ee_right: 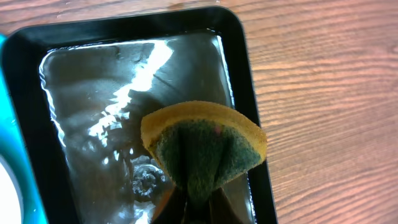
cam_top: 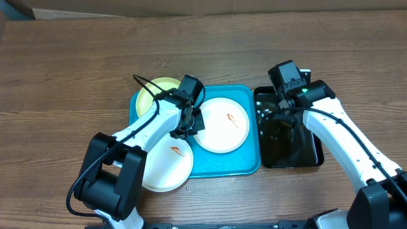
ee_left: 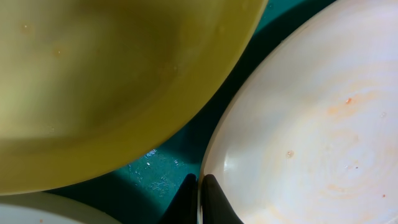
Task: Clean dirty plates on tray and stack at the side
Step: 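Carry the sponge with the right gripper toward the right white plate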
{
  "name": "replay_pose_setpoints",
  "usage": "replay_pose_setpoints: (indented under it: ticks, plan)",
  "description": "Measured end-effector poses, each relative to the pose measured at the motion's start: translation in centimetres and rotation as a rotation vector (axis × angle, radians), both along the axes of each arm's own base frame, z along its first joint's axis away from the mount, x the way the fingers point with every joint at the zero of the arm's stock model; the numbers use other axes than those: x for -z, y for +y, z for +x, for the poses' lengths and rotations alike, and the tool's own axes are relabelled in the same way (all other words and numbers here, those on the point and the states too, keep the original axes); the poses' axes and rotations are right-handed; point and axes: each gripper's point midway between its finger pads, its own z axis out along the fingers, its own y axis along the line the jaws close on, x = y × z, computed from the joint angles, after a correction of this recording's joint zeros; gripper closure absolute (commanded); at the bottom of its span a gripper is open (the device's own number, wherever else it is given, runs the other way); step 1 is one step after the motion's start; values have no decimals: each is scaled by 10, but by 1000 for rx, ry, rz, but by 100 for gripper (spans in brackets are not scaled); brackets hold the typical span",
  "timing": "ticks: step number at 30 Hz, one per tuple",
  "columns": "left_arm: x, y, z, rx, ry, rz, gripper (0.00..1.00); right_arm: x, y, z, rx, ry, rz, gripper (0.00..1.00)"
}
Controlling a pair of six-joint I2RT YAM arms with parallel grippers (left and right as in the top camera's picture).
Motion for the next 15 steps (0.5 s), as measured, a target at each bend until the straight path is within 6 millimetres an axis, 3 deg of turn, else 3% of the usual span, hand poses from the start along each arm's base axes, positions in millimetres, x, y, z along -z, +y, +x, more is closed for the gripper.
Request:
replay_pose_setpoints:
  ticks: [8, 15]
  plan:
    - [0, 0, 0, 0, 0, 1, 96, -1, 2, 7, 39, -40, 32, 96]
    - [0, 0, 0, 0, -1, 1, 96, 1, 56, 22, -124, -48, 293, 96]
